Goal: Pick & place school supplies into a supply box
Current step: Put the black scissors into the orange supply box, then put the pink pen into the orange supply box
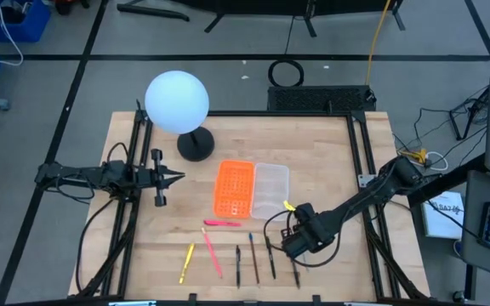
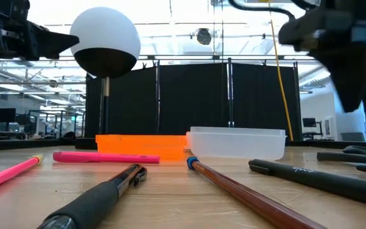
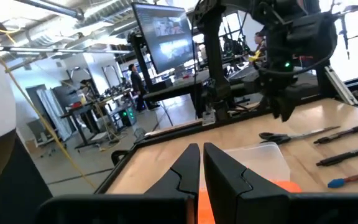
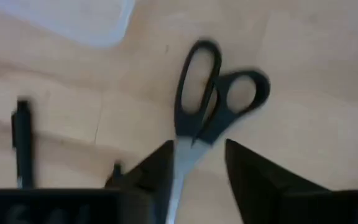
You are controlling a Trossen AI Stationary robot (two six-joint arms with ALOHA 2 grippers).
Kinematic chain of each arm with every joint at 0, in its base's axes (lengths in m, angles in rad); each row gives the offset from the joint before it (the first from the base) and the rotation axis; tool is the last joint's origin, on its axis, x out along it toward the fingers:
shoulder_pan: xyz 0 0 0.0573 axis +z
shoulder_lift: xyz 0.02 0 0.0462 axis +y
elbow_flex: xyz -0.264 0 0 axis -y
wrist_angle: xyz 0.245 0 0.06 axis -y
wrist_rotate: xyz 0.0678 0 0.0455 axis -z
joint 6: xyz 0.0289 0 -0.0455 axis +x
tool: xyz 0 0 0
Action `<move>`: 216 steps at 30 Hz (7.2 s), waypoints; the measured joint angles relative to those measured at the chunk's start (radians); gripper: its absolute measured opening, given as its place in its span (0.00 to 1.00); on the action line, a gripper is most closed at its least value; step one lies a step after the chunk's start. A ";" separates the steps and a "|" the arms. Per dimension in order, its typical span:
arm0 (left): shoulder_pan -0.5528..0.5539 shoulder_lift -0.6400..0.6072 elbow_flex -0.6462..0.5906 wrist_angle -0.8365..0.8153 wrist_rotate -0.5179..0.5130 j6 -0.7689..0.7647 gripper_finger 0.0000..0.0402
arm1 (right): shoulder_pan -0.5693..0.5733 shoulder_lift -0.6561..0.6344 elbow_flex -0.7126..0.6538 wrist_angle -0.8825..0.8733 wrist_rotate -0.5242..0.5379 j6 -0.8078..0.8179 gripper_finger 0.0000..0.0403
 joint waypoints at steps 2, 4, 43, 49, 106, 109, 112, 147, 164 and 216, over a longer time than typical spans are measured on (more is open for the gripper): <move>0.000 0.000 0.000 0.004 0.000 0.002 0.08 | -0.013 0.000 -0.015 -0.005 -0.003 0.010 0.46; 0.000 0.000 0.000 0.010 0.001 0.002 0.08 | -0.026 0.000 -0.024 -0.001 -0.004 0.014 0.52; 0.000 0.000 0.000 -0.011 -0.002 -0.011 0.08 | -0.109 -0.011 -0.364 0.432 -0.039 -0.070 0.33; 0.000 0.000 0.000 -0.010 -0.002 -0.011 0.08 | -0.111 -0.010 -0.440 0.447 -0.084 -0.058 0.24; 0.000 0.000 0.000 -0.041 -0.001 -0.059 0.08 | -0.533 -0.449 -0.453 0.889 0.141 -0.589 0.08; 0.000 0.000 0.000 -0.040 -0.003 -0.055 0.08 | -0.595 -0.399 -0.453 0.911 0.082 -0.618 0.08; 0.000 0.000 0.000 -0.036 -0.007 -0.049 0.08 | -0.643 -0.336 -0.453 0.914 0.034 -0.643 0.08; 0.000 0.000 0.000 -0.043 -0.009 -0.038 0.08 | -0.652 -0.386 -0.454 0.932 -0.077 -0.781 0.45; 0.000 0.000 0.000 -0.045 -0.010 -0.050 0.08 | -0.228 -0.761 -0.583 0.903 0.541 -1.193 0.10; -0.015 0.135 0.000 -0.058 -0.290 -0.486 0.08 | -0.281 -0.899 -1.271 1.970 0.148 -1.710 0.00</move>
